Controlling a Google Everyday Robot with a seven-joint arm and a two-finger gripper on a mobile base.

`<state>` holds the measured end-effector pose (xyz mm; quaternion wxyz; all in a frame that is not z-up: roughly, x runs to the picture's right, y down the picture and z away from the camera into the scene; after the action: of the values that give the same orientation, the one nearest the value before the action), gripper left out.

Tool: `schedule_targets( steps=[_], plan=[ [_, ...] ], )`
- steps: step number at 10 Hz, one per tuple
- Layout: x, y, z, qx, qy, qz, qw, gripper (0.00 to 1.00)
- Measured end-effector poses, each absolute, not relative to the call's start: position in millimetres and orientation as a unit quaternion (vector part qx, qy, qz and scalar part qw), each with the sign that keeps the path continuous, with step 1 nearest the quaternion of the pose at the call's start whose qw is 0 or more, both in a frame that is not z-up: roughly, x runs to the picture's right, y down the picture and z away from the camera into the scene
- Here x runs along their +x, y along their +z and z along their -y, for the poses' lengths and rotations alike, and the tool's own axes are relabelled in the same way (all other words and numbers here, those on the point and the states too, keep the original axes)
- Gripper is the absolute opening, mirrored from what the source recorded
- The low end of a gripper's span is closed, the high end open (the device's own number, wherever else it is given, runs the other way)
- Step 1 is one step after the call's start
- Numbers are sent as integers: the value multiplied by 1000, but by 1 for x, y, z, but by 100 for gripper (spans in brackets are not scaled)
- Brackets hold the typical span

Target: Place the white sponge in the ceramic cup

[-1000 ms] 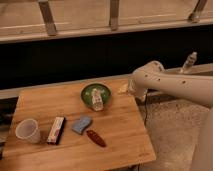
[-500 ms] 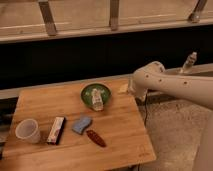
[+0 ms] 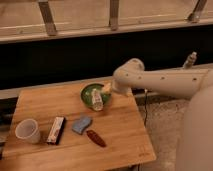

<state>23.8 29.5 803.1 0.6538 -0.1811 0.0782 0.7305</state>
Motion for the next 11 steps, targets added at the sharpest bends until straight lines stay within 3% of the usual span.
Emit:
schedule_targets(
  steps=[2,11],
  plan=[
    [-18,799,-34,-189,707,-76,677,80],
    [-34,798,-44,-178,674,-108,709,80]
  ],
)
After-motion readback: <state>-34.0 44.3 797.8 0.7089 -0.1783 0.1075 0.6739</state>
